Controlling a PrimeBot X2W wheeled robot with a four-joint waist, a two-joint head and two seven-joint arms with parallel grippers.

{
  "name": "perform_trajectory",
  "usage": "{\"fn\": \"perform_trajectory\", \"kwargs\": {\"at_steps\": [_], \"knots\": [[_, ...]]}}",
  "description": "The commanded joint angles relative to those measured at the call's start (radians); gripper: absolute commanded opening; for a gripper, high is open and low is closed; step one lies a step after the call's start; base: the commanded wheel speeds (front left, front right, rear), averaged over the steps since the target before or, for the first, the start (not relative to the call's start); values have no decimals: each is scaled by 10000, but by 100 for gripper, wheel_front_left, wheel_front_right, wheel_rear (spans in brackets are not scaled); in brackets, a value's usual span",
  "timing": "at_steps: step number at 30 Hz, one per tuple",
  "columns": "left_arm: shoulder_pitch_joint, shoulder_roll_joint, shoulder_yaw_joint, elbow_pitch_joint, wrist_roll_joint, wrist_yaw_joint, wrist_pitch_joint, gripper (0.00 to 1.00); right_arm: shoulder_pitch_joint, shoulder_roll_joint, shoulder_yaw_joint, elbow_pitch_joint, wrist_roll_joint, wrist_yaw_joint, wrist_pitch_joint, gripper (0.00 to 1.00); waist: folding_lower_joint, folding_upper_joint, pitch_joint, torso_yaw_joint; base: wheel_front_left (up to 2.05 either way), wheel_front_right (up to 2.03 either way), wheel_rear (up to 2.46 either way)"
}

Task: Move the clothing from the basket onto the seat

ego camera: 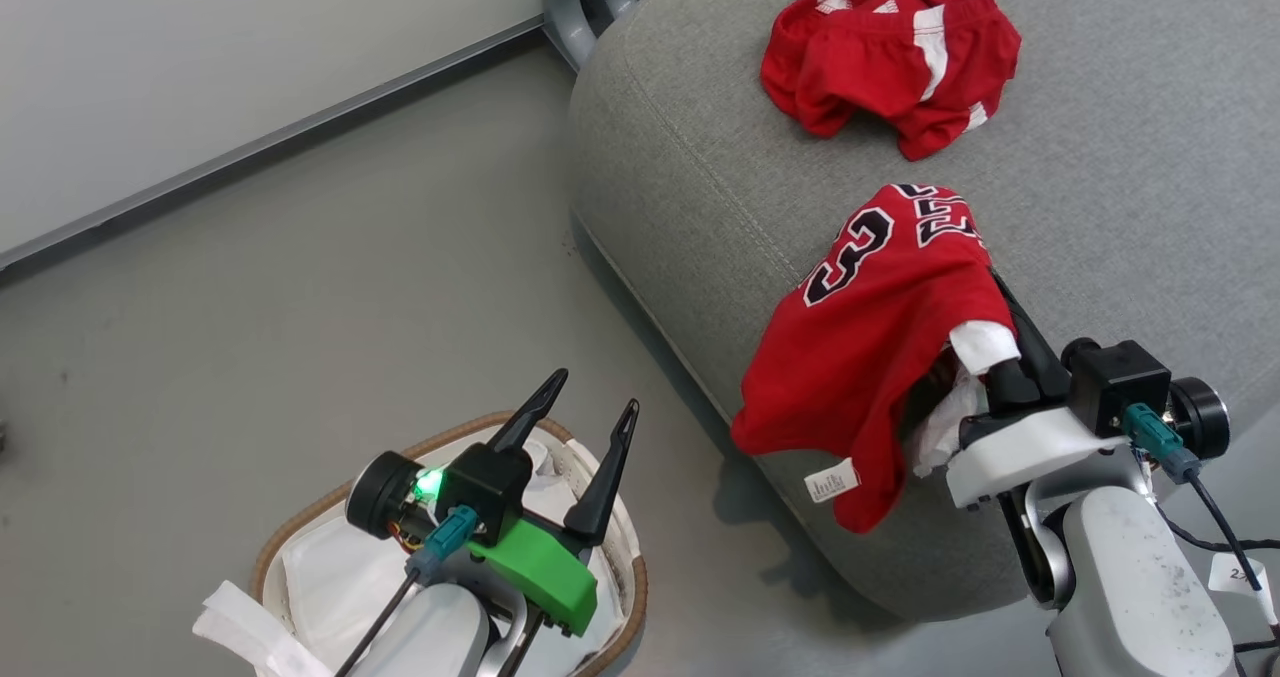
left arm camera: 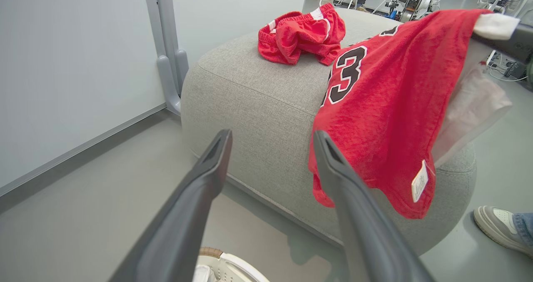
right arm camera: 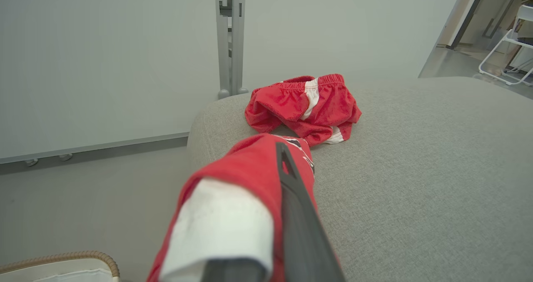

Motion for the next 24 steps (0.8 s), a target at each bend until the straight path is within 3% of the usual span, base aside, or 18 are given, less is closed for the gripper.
{"fn": "perform_trajectory", "kwargs": {"at_steps": [1, 8, 15, 24], "knots": [[-188, 64, -2, -93, -11, -26, -4, 100, -195, -21, -89, -32, -127, -14, -5, 0, 0, -1, 185, 333, 0, 0, 0], [-471, 72, -11, -309, 48, -26, -2, 100, -1427, -24, -593, -109, -631, -14, -5, 0, 0, -1, 696, 1208, 0, 0, 0], [-822, 47, -117, -515, 105, -27, -4, 100, -4021, -105, -2107, 9, -1976, -16, -5, 0, 0, -1, 1322, 2249, 0, 0, 0], [-1327, -76, -571, -992, 213, -27, -4, 100, -7042, -2149, -4405, 1456, -3045, -14, -5, 0, 0, -1, 2358, 3665, 0, 0, 0]]}}
